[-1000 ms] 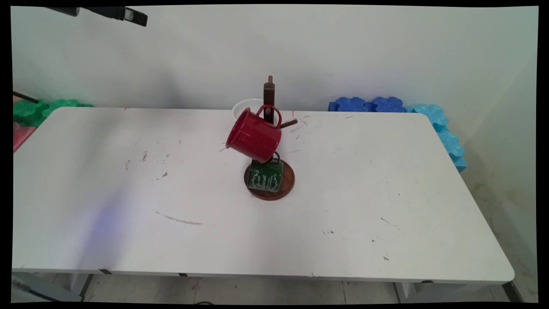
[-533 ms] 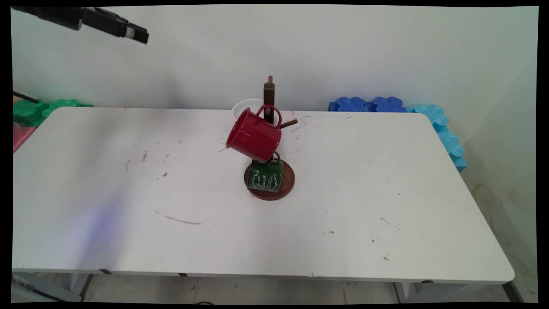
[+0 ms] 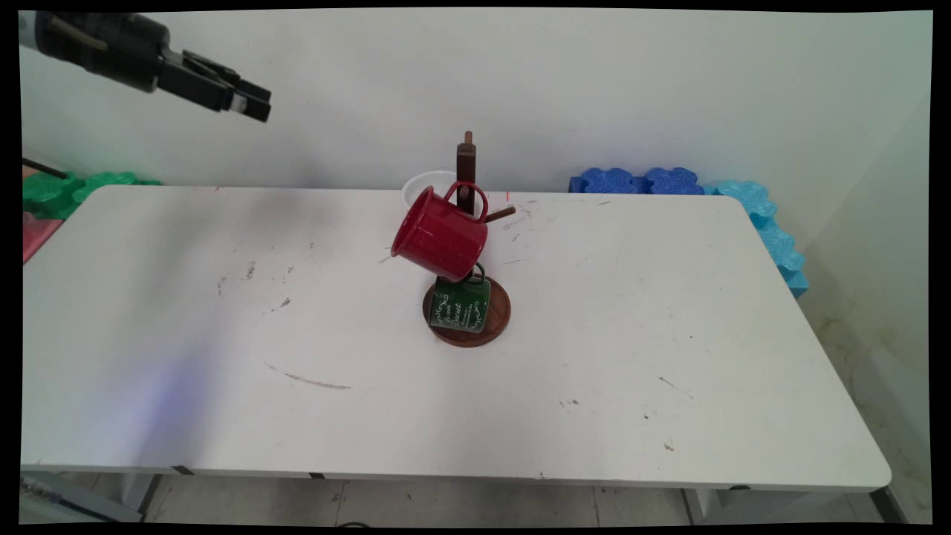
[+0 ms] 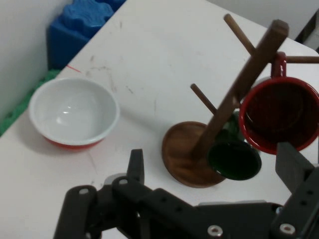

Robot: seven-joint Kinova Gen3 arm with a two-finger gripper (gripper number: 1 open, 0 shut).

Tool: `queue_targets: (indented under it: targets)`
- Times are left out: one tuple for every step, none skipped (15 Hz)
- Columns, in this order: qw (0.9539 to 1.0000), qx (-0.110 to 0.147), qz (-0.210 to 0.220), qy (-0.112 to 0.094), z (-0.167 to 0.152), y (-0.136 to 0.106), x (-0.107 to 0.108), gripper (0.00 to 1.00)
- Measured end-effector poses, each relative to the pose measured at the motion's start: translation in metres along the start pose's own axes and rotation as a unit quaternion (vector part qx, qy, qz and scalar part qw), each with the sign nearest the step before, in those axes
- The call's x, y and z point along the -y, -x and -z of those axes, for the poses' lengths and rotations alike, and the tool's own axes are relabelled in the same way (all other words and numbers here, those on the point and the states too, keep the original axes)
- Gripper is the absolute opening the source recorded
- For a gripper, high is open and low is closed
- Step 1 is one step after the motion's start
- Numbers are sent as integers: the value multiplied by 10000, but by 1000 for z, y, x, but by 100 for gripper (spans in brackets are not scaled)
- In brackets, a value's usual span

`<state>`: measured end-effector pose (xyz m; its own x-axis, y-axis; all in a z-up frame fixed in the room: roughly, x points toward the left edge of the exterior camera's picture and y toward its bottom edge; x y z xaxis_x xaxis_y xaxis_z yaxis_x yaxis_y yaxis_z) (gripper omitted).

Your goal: Pick up the red mug from the rack

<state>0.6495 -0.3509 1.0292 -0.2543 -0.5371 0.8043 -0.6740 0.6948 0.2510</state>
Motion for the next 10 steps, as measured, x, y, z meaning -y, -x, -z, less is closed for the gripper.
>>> queue_targets:
  targets:
    - [10000,25,-8,42,-4,2,-3,100]
    - [9999,55,-18,99,-9,5,-6,100]
    - [9999,74,-26,142,-14,8,-9,100]
    - [9998,92,-32,185,-18,10,-12,100]
    - [9997,103,-35,212,-21,11,-14,100]
    - [9996,119,-44,252,-25,12,-17,100]
    - [9995,134,-52,291,-29,14,-20,100]
    - [9993,151,-61,339,-35,16,-24,100]
    - [9992,160,-67,363,-38,17,-26,100]
    - [9991,170,-74,392,-41,18,-29,100]
